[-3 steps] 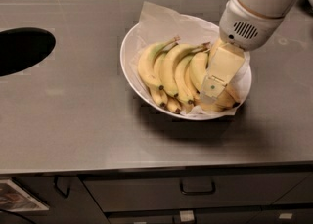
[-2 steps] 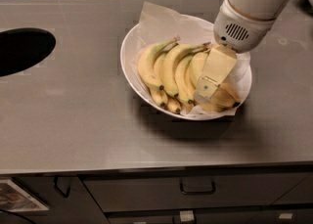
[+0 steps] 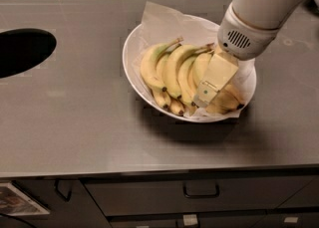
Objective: Pick banana from white bowl
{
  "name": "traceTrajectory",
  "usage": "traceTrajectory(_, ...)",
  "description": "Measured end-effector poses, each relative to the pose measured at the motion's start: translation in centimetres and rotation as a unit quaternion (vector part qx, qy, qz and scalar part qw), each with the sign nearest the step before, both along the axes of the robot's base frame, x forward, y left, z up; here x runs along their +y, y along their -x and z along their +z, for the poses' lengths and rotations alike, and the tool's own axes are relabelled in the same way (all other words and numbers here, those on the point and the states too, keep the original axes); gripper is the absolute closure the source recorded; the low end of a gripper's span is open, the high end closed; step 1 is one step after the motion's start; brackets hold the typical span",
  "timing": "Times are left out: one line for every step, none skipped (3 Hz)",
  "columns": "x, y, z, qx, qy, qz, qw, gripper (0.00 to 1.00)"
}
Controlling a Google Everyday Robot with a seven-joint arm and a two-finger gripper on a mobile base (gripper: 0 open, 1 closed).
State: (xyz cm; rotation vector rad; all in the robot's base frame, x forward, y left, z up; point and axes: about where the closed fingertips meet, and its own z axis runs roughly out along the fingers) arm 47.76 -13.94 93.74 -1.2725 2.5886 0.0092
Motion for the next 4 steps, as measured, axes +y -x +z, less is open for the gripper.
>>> traceTrajectory(0.1,0.5,-0.1,-0.009,-0.007,-0.012,0.9999,0.14)
traceTrajectory(0.3,0.6,-0.6,-0.009,-0.011,-0.015,0.9998,0.18)
traceTrajectory(0.9,0.5,-1.0,-0.006,-0.014,-0.01,0.9998,0.23)
traceTrajectory(1.5,0.4,-1.5,-0.002,-0.014,-0.004,0.9999,0.23)
